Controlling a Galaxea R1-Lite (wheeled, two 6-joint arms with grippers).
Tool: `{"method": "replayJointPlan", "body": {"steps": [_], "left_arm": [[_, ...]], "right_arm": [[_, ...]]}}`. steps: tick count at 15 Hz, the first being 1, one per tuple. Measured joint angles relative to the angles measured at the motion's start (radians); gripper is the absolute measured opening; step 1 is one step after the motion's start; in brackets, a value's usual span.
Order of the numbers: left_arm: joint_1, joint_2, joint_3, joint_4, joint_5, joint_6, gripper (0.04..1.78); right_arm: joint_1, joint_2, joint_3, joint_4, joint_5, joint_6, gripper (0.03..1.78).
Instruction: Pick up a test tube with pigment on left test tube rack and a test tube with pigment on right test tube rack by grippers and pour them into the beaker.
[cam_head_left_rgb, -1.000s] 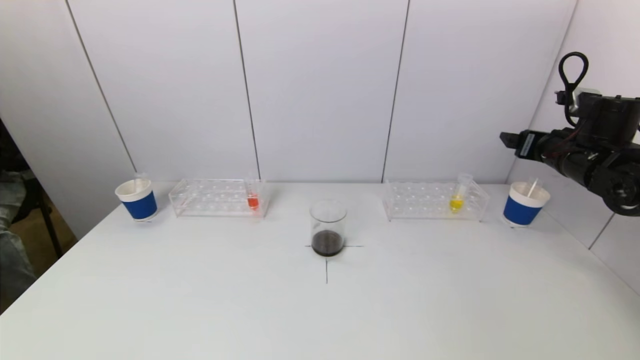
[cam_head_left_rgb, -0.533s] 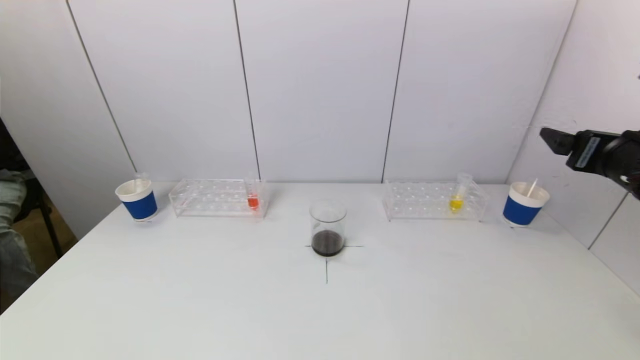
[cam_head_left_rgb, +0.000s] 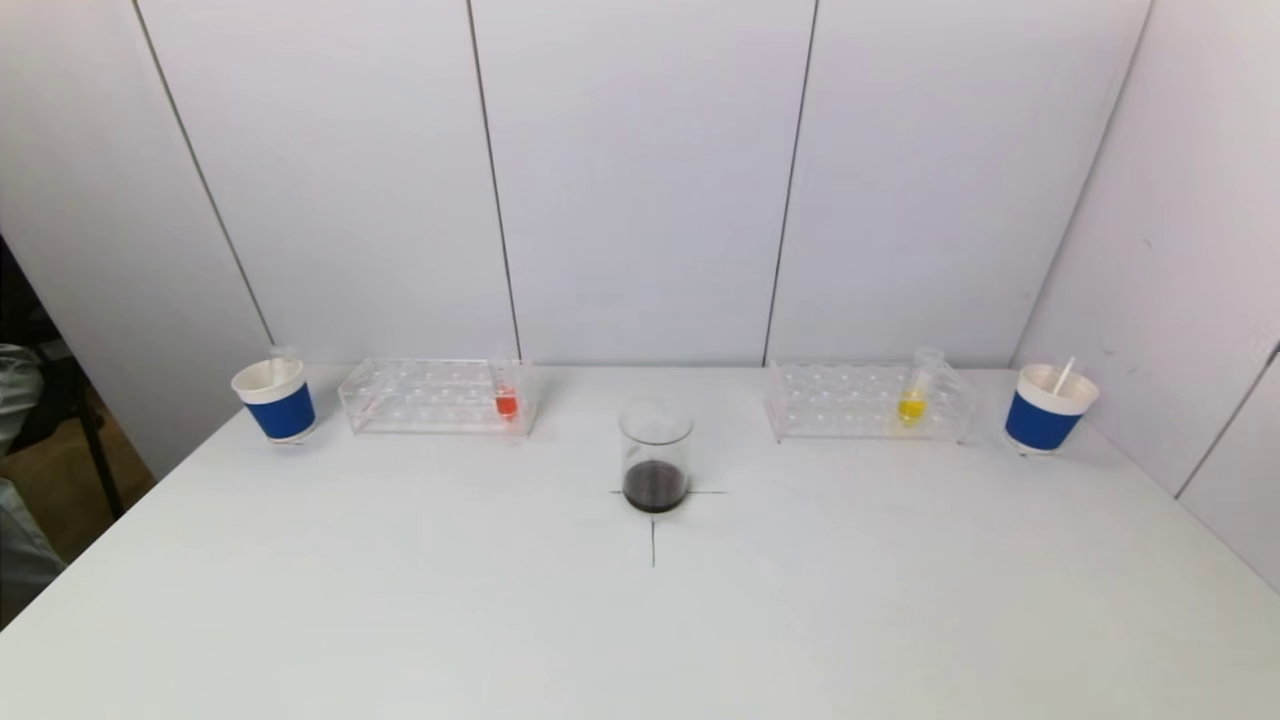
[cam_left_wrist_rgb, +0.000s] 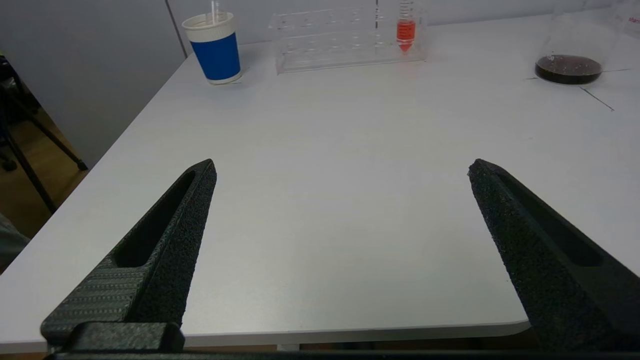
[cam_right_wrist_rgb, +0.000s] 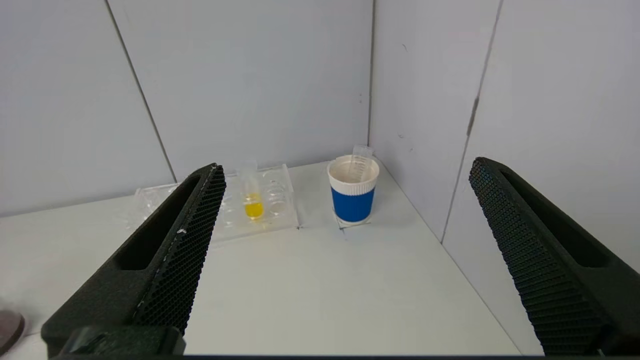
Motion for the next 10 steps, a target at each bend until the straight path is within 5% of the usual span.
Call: {"method": "replayJointPlan", "body": {"steps": [5, 10], "left_arm": [[0.0, 0.0, 0.0, 0.0, 0.0, 0.0, 1.76], [0.0, 0.0, 0.0, 0.0, 0.0, 0.0, 1.76]], "right_arm": [[0.005, -0.284, 0.172, 0.071, 0.012, -0.022, 1.77], [0.001, -0.6, 0.254, 0.296, 0.067, -0.051, 1.77]]}}
